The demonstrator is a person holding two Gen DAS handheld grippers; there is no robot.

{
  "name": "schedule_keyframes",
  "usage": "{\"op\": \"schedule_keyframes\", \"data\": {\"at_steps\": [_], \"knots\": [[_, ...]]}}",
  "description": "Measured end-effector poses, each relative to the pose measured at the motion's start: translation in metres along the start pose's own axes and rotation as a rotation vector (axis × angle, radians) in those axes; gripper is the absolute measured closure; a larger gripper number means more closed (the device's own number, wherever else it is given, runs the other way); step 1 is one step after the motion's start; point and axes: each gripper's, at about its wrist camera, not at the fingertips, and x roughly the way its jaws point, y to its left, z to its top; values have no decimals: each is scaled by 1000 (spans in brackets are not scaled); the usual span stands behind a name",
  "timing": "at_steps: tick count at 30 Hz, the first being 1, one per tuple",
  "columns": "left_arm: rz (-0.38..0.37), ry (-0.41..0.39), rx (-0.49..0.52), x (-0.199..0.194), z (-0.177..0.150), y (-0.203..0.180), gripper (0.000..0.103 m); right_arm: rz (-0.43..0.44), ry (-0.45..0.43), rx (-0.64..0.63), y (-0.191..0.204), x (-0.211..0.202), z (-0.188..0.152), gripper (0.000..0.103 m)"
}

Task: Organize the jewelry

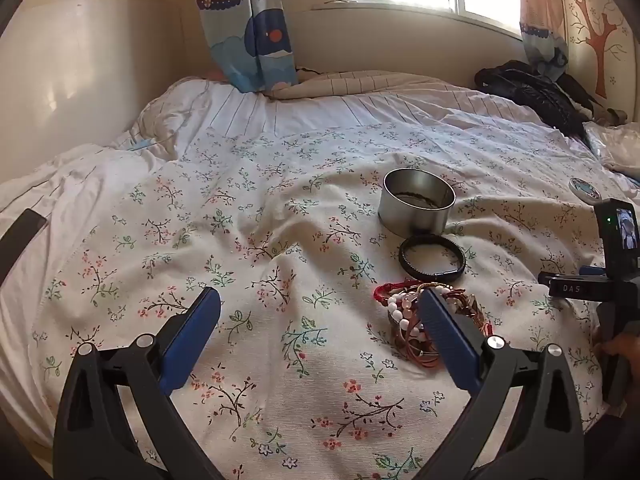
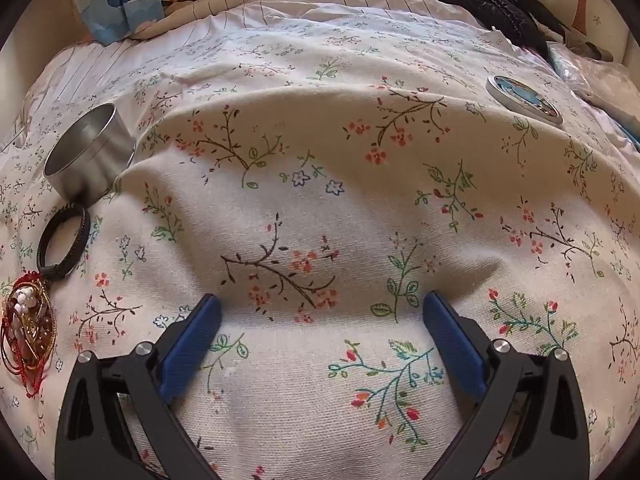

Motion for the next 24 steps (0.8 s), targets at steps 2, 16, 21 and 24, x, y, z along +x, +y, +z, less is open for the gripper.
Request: {"op": "schedule_keyframes", "data": {"at_steps": [2, 16, 21, 24], "knots": [[0, 2, -10, 0, 0, 0, 7, -8, -6, -4, 1, -2, -2, 6], [-8, 5, -52, 4, 0, 12, 7, -13, -73, 70, 20, -56, 6, 6], [-7, 2, -46, 3, 1, 12, 7, 41, -238, 17, 55, -111, -1, 6], [-6, 0, -49, 3, 1, 12, 7, 42, -281, -29, 77, -115, -9, 6]]}}
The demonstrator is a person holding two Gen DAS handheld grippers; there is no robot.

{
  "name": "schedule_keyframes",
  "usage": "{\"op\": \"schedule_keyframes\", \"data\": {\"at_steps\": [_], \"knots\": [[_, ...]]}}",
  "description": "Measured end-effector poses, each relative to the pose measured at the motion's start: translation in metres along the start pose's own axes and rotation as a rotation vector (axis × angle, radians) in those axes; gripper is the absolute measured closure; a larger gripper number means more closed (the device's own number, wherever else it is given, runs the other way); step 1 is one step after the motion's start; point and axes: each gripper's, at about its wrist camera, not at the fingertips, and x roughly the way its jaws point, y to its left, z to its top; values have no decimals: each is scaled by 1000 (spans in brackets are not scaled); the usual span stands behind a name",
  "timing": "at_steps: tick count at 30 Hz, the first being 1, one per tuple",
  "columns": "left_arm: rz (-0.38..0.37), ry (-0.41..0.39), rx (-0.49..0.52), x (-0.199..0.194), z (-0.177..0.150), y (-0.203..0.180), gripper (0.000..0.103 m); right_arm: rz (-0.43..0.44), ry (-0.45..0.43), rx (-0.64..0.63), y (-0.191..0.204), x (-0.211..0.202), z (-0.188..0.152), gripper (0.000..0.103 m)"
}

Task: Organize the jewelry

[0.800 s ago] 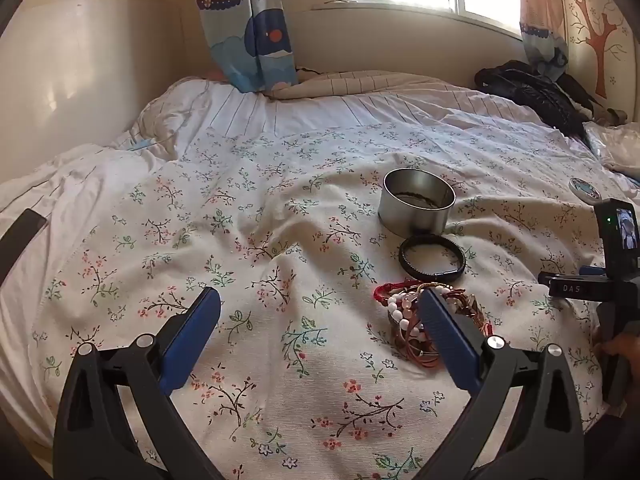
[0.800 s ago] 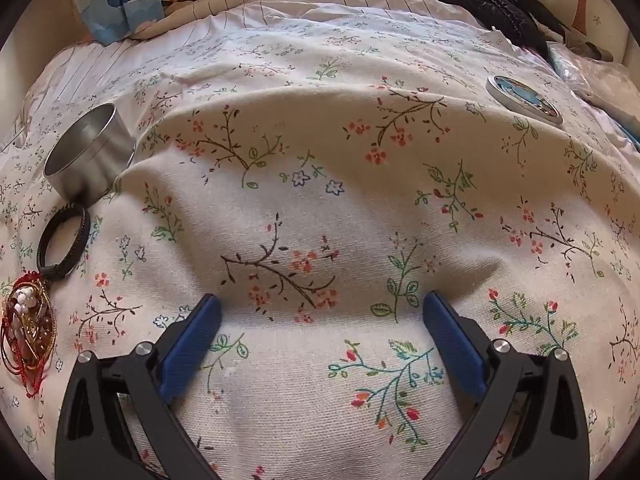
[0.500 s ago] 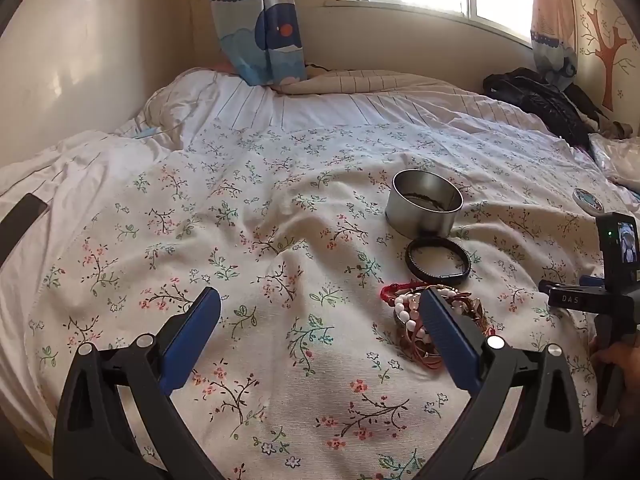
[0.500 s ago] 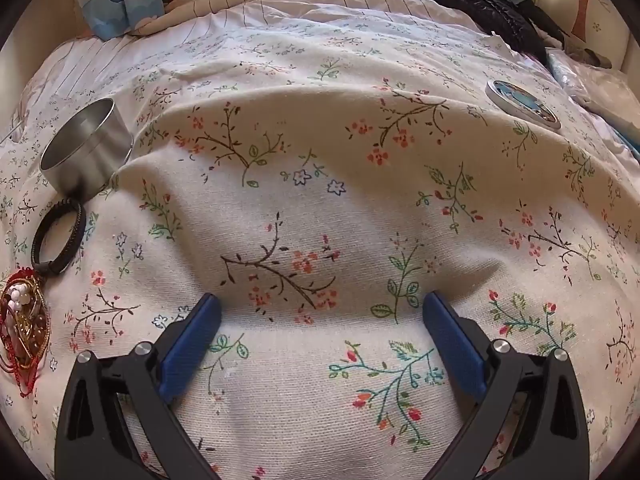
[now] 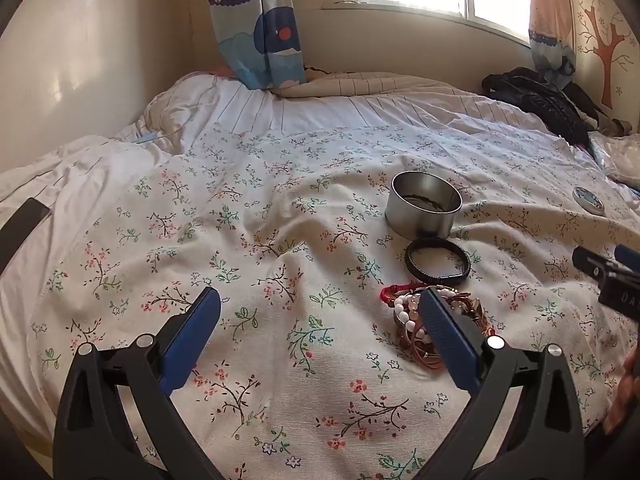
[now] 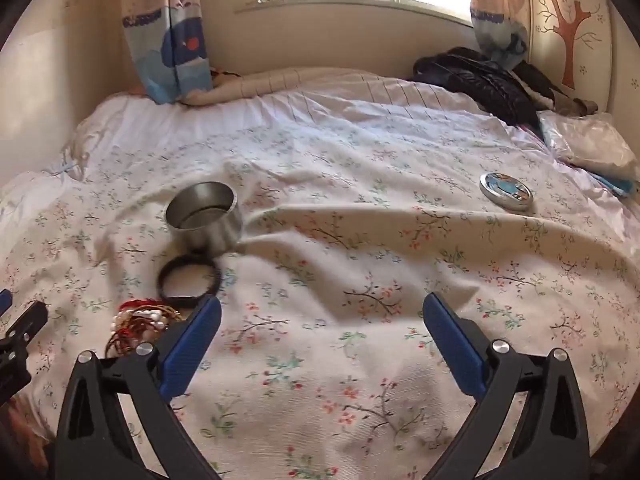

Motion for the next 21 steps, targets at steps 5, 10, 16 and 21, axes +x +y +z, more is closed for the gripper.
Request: {"op": "schedule_keyframes", "data": {"at_steps": [5, 10, 16, 21], "knots": [[-4, 4, -7, 0, 0, 0, 7, -17, -106, -64, 13, -23, -4, 6], [-13, 7, -25, -1, -1, 2, 7, 1, -73, -32, 1, -18, -10, 6], [-18, 13, -38, -1, -1, 4, 7, -1, -53, -7, -4, -13, -10, 6], [-16, 15, -36, 0, -1, 5, 7, 3, -50, -6, -5, -14, -9, 6]]}}
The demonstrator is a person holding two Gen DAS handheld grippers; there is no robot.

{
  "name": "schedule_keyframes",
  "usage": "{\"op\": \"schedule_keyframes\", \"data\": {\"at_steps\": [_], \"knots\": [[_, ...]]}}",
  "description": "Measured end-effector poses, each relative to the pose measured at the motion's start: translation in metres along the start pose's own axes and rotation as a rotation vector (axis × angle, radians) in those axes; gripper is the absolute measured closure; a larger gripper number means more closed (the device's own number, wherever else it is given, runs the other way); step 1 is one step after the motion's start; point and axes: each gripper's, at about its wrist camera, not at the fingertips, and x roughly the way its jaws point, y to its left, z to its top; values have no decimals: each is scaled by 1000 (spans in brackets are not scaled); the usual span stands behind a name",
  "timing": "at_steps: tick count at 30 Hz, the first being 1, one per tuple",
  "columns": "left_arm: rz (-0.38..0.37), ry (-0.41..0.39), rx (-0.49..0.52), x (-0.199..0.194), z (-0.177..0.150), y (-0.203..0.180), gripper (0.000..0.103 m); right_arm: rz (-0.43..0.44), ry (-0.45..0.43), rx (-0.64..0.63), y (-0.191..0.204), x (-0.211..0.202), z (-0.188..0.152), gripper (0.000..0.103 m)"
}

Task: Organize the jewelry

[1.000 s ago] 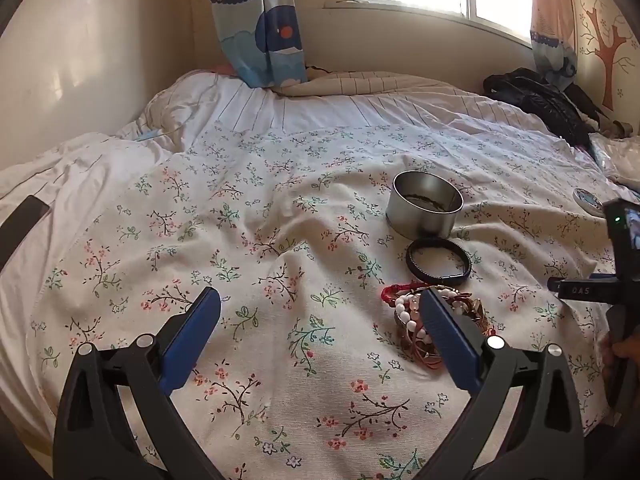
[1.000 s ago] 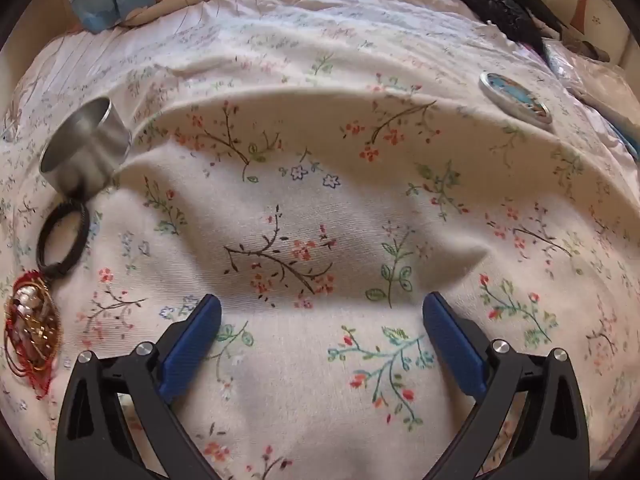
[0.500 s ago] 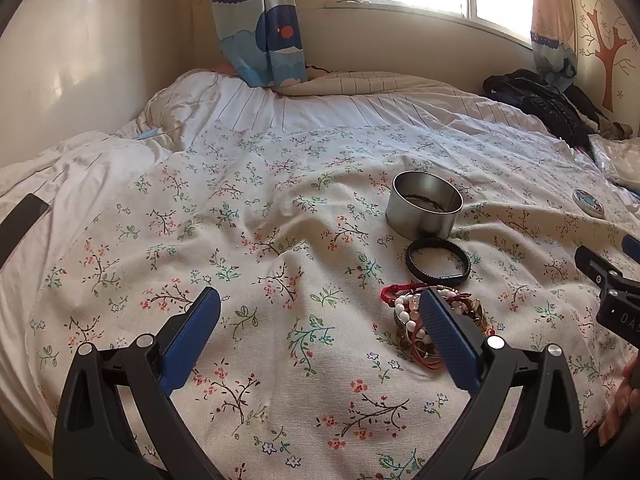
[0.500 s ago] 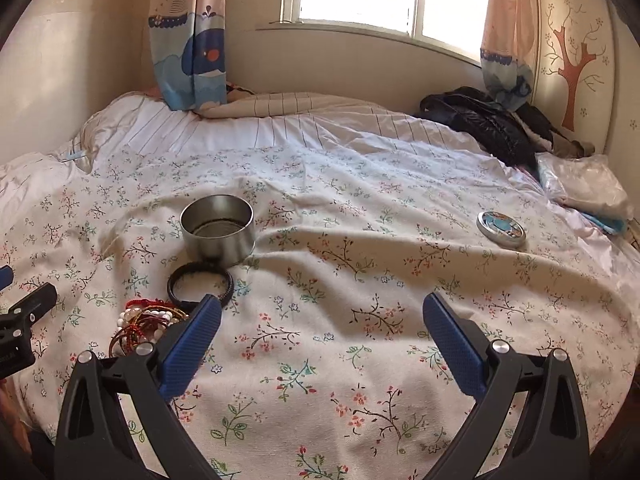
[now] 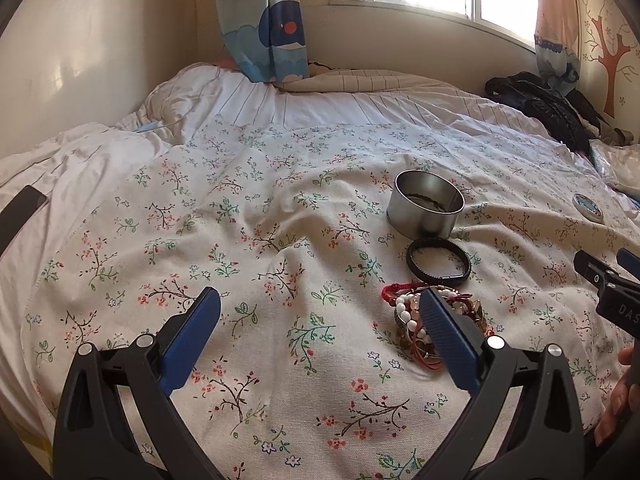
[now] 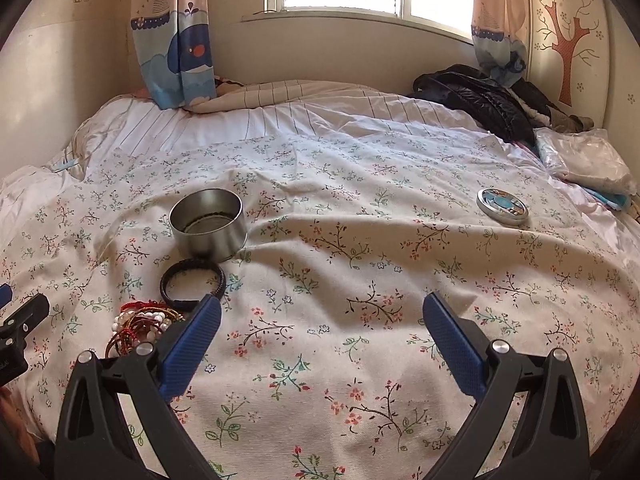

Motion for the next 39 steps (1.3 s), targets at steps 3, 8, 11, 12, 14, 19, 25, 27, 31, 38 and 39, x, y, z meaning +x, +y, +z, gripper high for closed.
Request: {"op": "schedule_keyframes", "data": {"at_steps": [3, 8, 11, 12, 14, 19, 25, 27, 31, 38, 39], "knots": [[0, 0, 0, 0, 0, 0, 7, 0, 1, -2, 0, 0, 1, 6], [0, -1, -1, 0, -1, 0, 7, -6, 3, -16, 3, 0, 1, 6], [0, 0, 0, 0, -1, 0, 7, -10, 1, -29, 6, -1, 0, 6], [0, -1, 0, 0, -1, -1, 7, -11, 1, -34, 7, -1, 0, 6], [1, -1, 1, 1, 0, 0, 7, -13, -2, -38, 8, -2, 0, 6], [1, -1, 1, 0, 0, 0, 7, -14, -3, -39, 8, -2, 1, 6], [1, 0, 1, 1, 0, 0, 7, -15, -5, -40, 9, -2, 1, 6], [1, 0, 0, 0, 0, 0, 7, -14, -4, -39, 9, -2, 1, 6], [1, 0, 1, 1, 0, 0, 7, -14, -4, -38, 9, -2, 0, 6], [3, 0, 4, 1, 0, 0, 7, -12, -11, -35, 8, -4, 2, 6], [4, 0, 4, 1, 0, 0, 7, -10, -14, -35, 8, -4, 2, 6]]}}
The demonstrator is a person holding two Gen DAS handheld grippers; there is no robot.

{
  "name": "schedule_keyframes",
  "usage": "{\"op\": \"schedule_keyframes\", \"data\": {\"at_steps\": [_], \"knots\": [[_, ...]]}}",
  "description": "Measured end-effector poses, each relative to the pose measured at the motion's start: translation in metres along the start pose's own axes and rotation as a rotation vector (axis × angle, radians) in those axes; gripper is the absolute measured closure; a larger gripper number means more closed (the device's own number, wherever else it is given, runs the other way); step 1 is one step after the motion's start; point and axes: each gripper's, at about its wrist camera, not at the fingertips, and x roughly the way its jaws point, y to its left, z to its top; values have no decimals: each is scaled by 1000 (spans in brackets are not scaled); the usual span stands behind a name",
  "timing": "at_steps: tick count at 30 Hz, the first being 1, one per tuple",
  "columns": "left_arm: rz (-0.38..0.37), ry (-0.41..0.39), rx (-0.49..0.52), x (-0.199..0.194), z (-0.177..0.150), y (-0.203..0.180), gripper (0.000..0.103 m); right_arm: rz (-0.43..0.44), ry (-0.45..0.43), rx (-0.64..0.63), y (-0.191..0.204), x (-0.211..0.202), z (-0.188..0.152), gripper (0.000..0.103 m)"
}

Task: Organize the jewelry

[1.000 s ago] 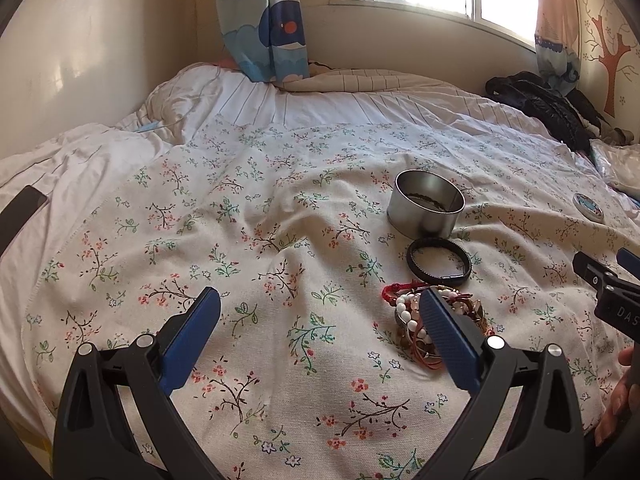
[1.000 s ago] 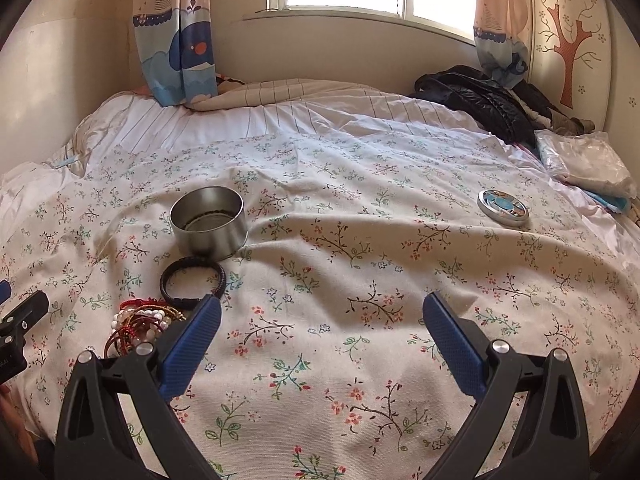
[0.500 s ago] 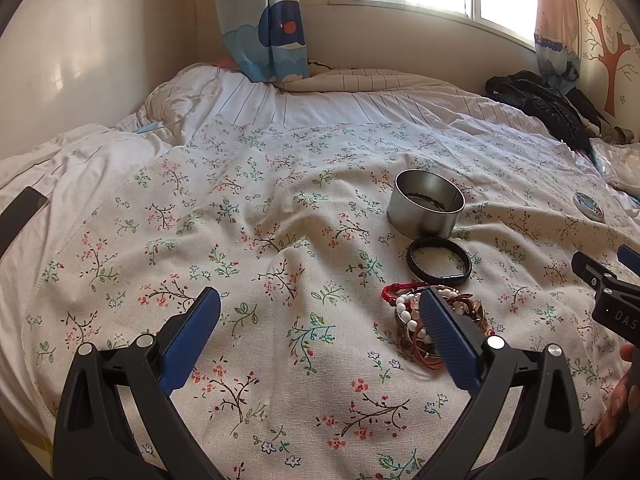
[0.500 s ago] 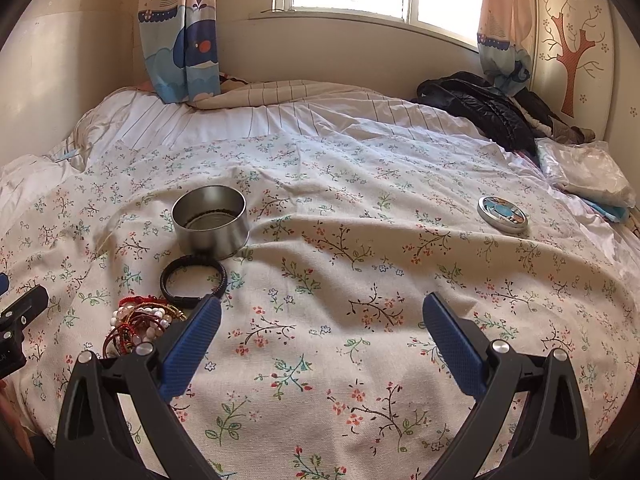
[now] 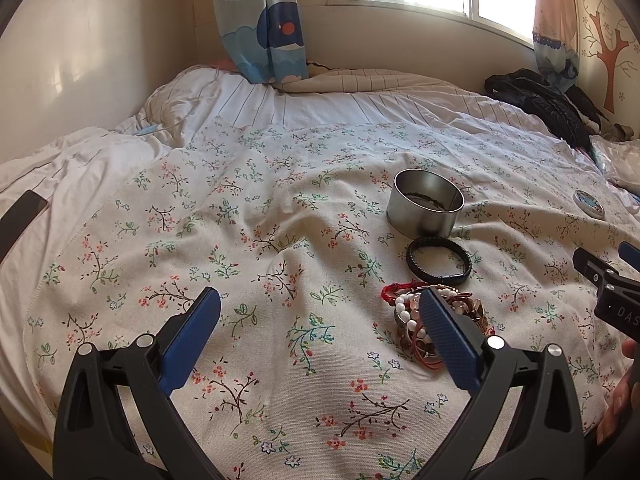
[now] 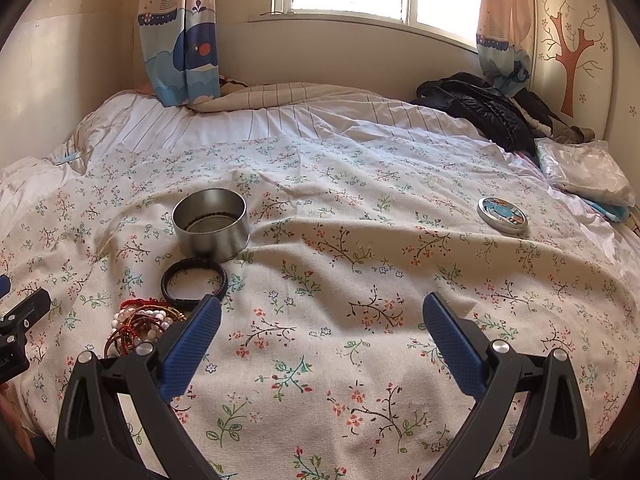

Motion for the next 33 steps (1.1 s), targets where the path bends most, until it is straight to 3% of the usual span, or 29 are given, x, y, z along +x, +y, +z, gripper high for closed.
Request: {"op": "schedule_keyframes", "data": {"at_steps": [21, 26, 33], "knots": [[1, -2, 13, -2, 2, -4, 7, 65, -23, -38, 13, 4, 2, 6], [1, -14, 15, -3, 2, -5, 7, 130, -31, -44, 19, 14, 6, 6], [-14, -23, 31, -3, 1, -8, 7, 259, 43, -181, 54, 51, 14, 6]]}}
